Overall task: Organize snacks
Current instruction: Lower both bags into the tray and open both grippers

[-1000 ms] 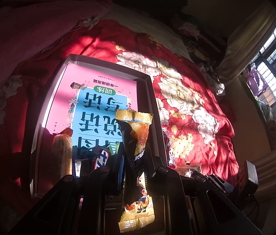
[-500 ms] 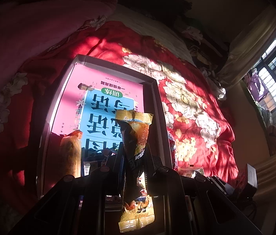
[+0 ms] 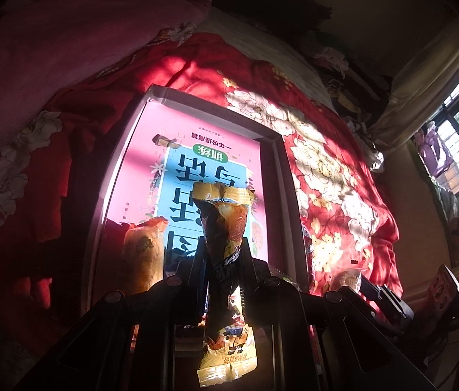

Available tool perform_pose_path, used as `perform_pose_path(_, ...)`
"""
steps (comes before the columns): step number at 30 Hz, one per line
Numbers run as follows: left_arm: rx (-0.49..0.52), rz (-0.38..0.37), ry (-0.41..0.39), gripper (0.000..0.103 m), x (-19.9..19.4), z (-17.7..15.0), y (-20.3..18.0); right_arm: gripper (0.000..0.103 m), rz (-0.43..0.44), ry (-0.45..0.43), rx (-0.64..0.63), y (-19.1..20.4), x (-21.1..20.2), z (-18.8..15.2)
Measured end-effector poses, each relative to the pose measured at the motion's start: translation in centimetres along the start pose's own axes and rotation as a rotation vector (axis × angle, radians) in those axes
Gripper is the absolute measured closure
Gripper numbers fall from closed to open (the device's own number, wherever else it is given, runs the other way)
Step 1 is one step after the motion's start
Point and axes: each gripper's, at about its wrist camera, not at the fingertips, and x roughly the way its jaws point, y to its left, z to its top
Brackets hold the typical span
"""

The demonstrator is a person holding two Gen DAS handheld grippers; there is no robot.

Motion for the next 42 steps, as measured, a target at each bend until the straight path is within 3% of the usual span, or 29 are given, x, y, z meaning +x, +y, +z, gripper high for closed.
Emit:
perform_pose_path(5, -0.007, 0.017, 0.002, 0.087, 0.4, 0.0, 0.8, 0.060, 0.044, 0.013, -0.028, 2.0, 1.8, 1.1)
perform_pose_path(17, -0.014, 0.045, -0.002, 0.087, 1.3, 0.0, 2.1, 0.059, 0.039, 0.053, -0.049, 2.9, 4.7, 1.2)
perform_pose_path(27, -0.019, 0.049, -0.003, 0.087, 1.4, 0.0, 2.2, 0.058, 0.055, 0.045, 0.003, 2.2, 4.3, 0.9)
perform_pose_path(42, -0.013, 0.041, 0.002, 0.087, 1.6, 0.0, 1.7, 0.047, 0.082, 0.046, 0.050, 1.9, 2.3, -0.1)
